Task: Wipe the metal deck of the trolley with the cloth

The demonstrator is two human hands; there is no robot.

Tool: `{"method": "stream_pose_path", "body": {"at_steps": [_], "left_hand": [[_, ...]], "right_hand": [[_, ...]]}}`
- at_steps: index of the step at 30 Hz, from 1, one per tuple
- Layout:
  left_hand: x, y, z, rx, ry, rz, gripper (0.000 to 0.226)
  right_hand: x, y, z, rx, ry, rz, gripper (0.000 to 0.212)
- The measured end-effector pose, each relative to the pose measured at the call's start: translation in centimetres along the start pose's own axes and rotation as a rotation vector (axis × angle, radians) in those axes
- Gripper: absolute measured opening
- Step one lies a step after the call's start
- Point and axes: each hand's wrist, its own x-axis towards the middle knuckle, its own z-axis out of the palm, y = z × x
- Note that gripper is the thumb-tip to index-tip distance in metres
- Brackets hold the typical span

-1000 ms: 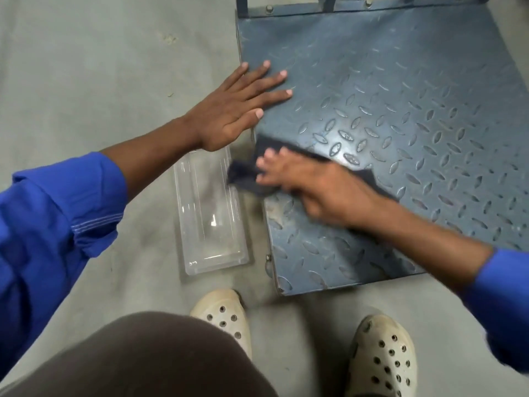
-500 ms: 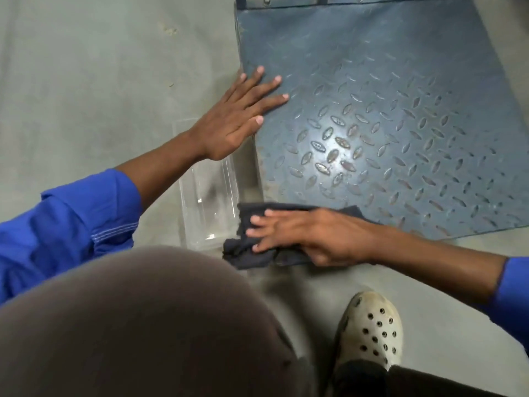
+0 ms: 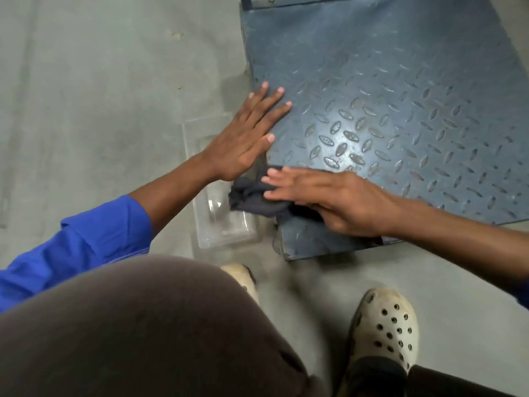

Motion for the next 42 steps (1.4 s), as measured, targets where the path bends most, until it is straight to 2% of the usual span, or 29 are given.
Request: {"method": "stream_pose_path", "body": {"at_steps": [2, 4, 7, 9, 12, 15, 17, 21, 26, 32, 37, 40, 42], "left_hand": [[-0.1, -0.2, 0.2, -0.014, 0.016, 0.002, 0.059], [-0.2, -0.1, 0.6, -0.028, 0.039, 0.000, 0.058], [-0.4, 0.3, 0.6, -0.049, 0.064, -0.043, 0.057], [-0.6, 0.6, 0.7, -0.066, 0.064, -0.060, 0.057], [-0.7, 0.7, 1.2, -0.082, 0.080, -0.084, 0.058], [-0.9, 0.4, 1.8, -0.105, 0.106, -0.072, 0.059], [-1.1, 0.9, 1.9, -0.174, 0.113, -0.097, 0.062], [-1.9, 1.8, 2.1, -0.114, 0.118, -0.140, 0.061], [-2.9, 2.7, 2.9, -0.110, 0.114, -0.166, 0.061], [-3.9, 4.1, 3.6, -0.079, 0.105, -0.184, 0.064], [-5.1, 6.1, 4.4, -0.064, 0.110, -0.198, 0.065], [-5.2, 6.9, 4.7, -0.011, 0.117, -0.110, 0.064], [-5.1, 6.7, 4.9, -0.015, 0.117, -0.026, 0.061]], "right_hand": [[0.0, 1.4, -0.3, -0.140, 0.072, 0.091, 0.067], [-1.0, 1.1, 1.0, -0.163, -0.023, 0.097, 0.068], [-2.4, -1.7, 3.0, 0.012, -0.216, -0.086, 0.079], [-2.9, -3.5, 3.3, 0.146, -0.268, -0.154, 0.082], [-2.1, -3.3, 2.1, 0.174, -0.081, -0.104, 0.071], [-0.7, -1.1, -0.5, 0.081, 0.215, 0.024, 0.057], [-0.4, 0.7, -2.1, -0.016, 0.351, 0.092, 0.053], [-0.6, 4.4, -3.5, -0.179, 0.456, 0.220, 0.046], [1.1, 7.7, -3.6, -0.210, 0.547, 0.374, 0.042], [5.0, 10.3, -2.7, -0.161, 0.498, 0.465, 0.042], [7.2, 10.3, -3.7, -0.160, 0.277, 0.584, 0.056], [8.3, 11.0, -4.2, -0.133, 0.221, 0.577, 0.063], [9.6, 12.2, -4.5, -0.112, 0.209, 0.530, 0.058]]}}
